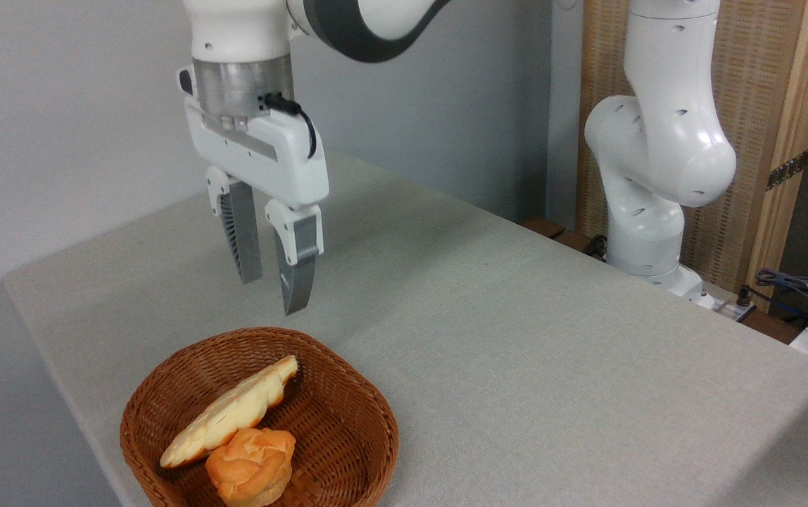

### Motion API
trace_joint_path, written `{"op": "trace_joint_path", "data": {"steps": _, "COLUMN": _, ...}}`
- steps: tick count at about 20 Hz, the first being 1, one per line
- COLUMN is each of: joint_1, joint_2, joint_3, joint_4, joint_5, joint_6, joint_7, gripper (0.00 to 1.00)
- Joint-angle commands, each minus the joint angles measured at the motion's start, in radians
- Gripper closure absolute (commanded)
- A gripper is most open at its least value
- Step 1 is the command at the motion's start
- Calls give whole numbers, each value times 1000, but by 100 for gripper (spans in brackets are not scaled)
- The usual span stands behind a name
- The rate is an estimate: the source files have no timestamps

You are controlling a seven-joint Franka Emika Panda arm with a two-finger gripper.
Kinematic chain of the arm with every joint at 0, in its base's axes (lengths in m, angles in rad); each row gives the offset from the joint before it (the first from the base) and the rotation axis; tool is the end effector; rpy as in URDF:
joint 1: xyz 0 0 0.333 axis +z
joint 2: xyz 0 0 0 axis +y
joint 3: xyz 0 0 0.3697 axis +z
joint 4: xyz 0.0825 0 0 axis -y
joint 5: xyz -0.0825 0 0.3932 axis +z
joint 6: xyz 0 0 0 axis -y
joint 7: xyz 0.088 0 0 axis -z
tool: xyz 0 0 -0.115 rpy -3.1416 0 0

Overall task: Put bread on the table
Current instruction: 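Lower the open gripper onto the long pale bread roll in the basket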

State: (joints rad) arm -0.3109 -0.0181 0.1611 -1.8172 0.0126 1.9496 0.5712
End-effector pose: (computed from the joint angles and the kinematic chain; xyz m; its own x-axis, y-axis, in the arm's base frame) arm 0.5755 -0.0852 0.5949 0.7397 -0.6620 0.1209 -0.6562 -0.7494 -0.0888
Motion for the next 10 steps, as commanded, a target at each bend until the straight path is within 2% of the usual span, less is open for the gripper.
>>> {"op": "trace_joint_path", "data": {"steps": 1, "joint_1": -1, "joint_2": 35, "joint_3": 11, "joint_4": -13, "joint_5": -2, "joint_6": 96, "joint_7": 1, "gripper": 0}}
{"op": "trace_joint_path", "data": {"steps": 4, "joint_1": 7, "joint_2": 59, "joint_3": 15, "joint_4": -27, "joint_5": -3, "joint_6": 182, "joint_7": 3, "gripper": 0}}
{"op": "trace_joint_path", "data": {"steps": 10, "joint_1": 9, "joint_2": 132, "joint_3": 15, "joint_4": -30, "joint_5": -2, "joint_6": 247, "joint_7": 4, "gripper": 0}}
